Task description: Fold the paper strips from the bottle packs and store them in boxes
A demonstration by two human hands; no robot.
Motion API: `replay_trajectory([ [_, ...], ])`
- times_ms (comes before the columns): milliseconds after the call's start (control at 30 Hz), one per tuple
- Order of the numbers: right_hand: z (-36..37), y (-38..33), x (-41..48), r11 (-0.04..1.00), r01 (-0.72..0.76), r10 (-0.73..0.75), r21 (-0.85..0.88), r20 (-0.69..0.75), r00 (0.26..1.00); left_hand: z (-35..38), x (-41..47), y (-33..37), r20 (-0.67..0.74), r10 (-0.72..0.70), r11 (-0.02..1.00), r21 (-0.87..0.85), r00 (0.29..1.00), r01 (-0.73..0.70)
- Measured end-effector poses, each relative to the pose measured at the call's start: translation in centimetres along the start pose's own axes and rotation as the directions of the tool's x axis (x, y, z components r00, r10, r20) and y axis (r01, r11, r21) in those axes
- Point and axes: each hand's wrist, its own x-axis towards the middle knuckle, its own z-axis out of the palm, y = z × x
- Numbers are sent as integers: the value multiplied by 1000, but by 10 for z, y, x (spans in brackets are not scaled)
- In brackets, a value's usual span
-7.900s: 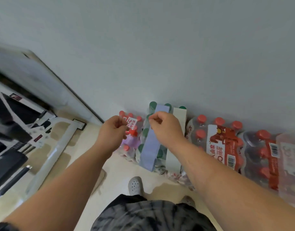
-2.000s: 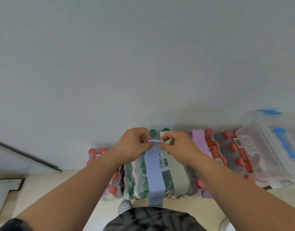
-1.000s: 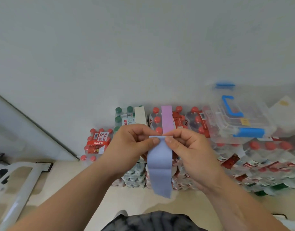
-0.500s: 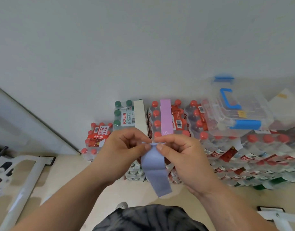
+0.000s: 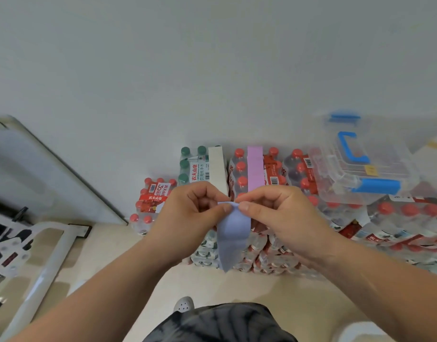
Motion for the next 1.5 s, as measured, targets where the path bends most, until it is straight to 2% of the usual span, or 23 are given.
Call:
replay_trajectory([
  [100,-3,-5,1,999,26,-26,-36,-3,1000,0,2,1,2,63,997,53,998,-63],
  [200,-6,-6,3,998,-6,6,-63,4,1000,0,5,5,40,68,996,49,997,-70],
  [367,-5,-4,7,994,27,-27,-106,4,1000,-5,13,8,97,-81,985,-147,992,95],
  [467,-4,-3,8,986,70,-67,-151,23,997,-8,13,9,164,-158,969,-164,974,185],
  [600,-5,-4,6,948,156,-143,-277,69,987,-18,14,16,310,-246,951,-107,918,291],
  [700,-6,-6,0,913,186,-145,-363,139,980,-24,13,22,333,-258,957,-37,907,286],
  [833,-4,-12,-9,912,158,-82,-379,210,974,-27,9,28,347,-266,961,25,899,275],
  [1033,-7,-17,3,964,93,-77,-249,73,994,-19,11,24,167,-140,981,-112,976,160],
  [1233,-3,-4,4,976,57,-60,-212,-10,998,-6,6,6,103,-169,971,-151,980,184],
  [1367,-5,0,1,983,12,-14,-182,-11,1000,1,-1,0,69,-208,956,-195,976,218],
  [1500,-5,5,-4,984,11,-14,-179,-17,1000,5,-6,-1,27,-110,987,-114,994,112],
])
